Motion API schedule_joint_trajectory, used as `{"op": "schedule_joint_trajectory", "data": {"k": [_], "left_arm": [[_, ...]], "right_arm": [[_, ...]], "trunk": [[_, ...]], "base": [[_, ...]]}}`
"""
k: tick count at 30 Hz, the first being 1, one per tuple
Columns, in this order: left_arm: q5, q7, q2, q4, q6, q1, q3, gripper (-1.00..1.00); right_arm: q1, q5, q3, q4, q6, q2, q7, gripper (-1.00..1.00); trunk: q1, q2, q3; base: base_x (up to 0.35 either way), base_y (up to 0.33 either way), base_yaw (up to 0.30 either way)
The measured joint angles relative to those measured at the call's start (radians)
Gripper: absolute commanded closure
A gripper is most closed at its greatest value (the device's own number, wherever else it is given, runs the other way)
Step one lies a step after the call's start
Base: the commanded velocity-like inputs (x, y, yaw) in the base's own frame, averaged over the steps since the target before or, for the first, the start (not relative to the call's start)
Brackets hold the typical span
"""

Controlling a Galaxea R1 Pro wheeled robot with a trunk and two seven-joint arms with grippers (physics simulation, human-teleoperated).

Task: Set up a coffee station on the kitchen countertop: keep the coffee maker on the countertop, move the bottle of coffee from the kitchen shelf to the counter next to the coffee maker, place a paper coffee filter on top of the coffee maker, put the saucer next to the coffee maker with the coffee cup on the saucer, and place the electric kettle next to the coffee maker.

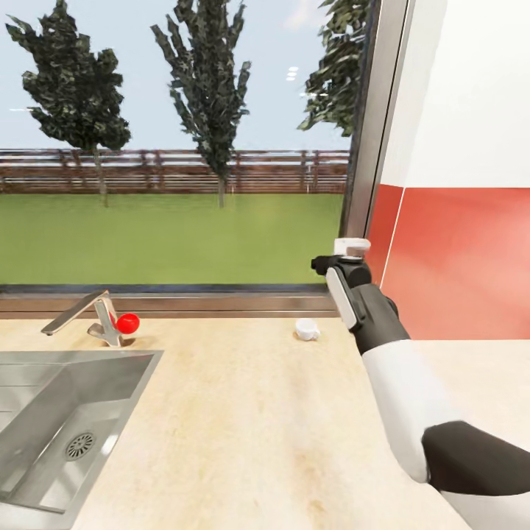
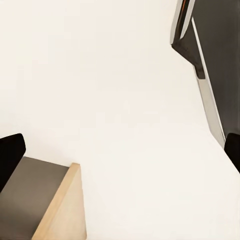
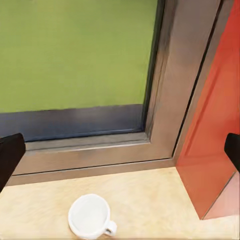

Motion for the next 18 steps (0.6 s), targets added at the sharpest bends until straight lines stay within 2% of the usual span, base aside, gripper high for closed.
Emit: {"op": "schedule_joint_trajectory", "data": {"k": [3,9,11,18], "left_arm": [[0.000,0.000,0.000,0.000,0.000,0.000,0.000,-1.00],[0.000,-0.001,0.000,0.000,0.000,0.000,0.000,-1.00],[0.000,-0.001,0.000,0.000,0.000,0.000,-0.001,-1.00],[0.000,-0.003,0.000,0.000,0.000,0.000,-0.001,-1.00]], "right_arm": [[-0.103,-0.003,-0.001,0.136,0.012,0.000,-0.003,-1.00],[-0.212,-0.005,-0.001,0.280,0.015,0.002,-0.003,-1.00],[-0.258,-0.007,-0.001,0.352,0.013,0.013,0.015,-1.00],[-0.295,-0.007,-0.001,0.401,0.012,0.027,0.048,-1.00]], "trunk": [[0.000,0.000,0.000],[0.000,0.000,0.000],[0.000,0.000,0.000],[0.000,0.000,0.000]], "base": [[0.000,0.000,0.000],[0.000,0.000,0.000],[0.000,0.000,0.000],[0.000,0.000,0.000]]}}
